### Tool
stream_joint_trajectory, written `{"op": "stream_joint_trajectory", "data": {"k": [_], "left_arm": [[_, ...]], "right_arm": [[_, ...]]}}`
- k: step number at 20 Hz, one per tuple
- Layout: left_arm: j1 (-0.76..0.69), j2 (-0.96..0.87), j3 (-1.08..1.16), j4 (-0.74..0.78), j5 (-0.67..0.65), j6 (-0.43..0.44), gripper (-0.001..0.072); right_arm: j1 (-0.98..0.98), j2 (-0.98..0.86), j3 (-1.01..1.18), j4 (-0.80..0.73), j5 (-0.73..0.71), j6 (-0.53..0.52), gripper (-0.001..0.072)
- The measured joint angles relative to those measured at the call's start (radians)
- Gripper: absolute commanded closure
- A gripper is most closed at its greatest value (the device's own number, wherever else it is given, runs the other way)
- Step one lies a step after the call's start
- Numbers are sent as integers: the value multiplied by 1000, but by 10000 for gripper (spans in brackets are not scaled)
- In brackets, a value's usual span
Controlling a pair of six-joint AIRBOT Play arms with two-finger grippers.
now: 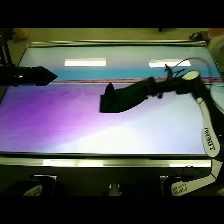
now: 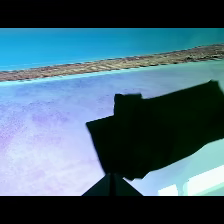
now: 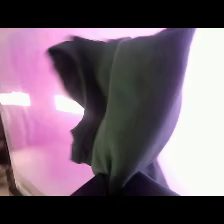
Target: Fold the shirts.
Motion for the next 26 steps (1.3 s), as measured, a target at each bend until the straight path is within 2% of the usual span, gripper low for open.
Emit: {"op": "stream_joint_trajectory", "data": {"k": [6,12,17,21,26], "left_arm": [[-2,-11,-19,1,-2,-11,680],[-2,-13,-31,0,-31,-15,680],[-2,-13,-33,0,-40,-15,681],[-2,-13,-33,0,-42,-16,680],[-2,-13,-33,0,-42,-16,680]], "right_arm": [[-361,0,193,-151,151,67,693],[-690,0,203,-497,322,151,694],[-805,45,-33,-716,372,227,694],[-829,125,-285,-788,290,265,694],[-836,211,-487,-906,214,304,694]]}}
